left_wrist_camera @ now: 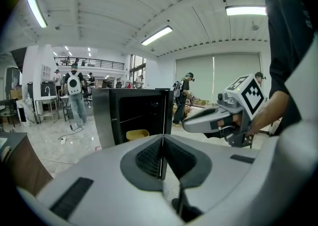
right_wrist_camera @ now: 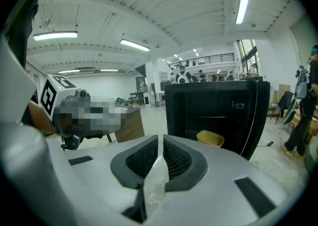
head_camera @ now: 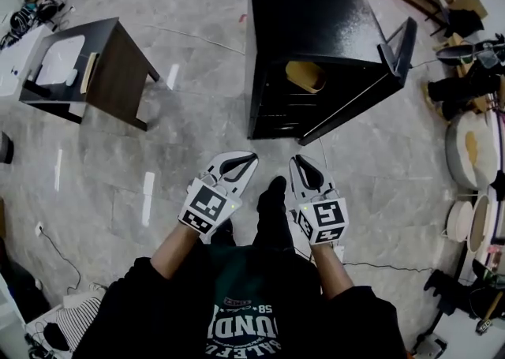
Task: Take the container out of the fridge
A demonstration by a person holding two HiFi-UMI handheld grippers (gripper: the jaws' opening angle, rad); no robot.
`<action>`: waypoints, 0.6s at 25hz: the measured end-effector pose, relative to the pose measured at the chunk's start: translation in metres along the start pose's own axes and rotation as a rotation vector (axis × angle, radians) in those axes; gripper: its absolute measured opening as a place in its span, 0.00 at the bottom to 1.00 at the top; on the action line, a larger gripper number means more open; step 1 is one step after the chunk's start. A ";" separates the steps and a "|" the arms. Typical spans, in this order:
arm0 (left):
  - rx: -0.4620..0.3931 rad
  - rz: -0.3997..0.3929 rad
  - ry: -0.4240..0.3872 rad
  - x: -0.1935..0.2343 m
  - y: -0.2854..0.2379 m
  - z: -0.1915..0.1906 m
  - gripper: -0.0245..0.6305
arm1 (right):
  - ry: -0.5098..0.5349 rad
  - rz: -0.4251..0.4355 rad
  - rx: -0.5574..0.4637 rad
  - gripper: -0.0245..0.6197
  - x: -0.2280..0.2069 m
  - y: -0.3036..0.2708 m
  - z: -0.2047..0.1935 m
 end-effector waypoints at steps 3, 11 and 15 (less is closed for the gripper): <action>0.001 0.009 0.011 0.004 0.000 -0.003 0.06 | 0.041 0.027 0.013 0.10 0.002 -0.011 0.002; 0.002 0.000 0.002 0.005 -0.010 -0.003 0.06 | 0.146 0.042 0.035 0.10 -0.011 -0.022 0.000; -0.009 -0.001 -0.016 0.006 -0.016 0.002 0.06 | 0.214 0.052 0.063 0.10 -0.022 -0.030 -0.003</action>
Point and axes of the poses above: the fingertips, and each gripper's own axes: y backward along the fingers, x to its left, z out of its top, the point moved 8 cm from there along y, backward along the fingers
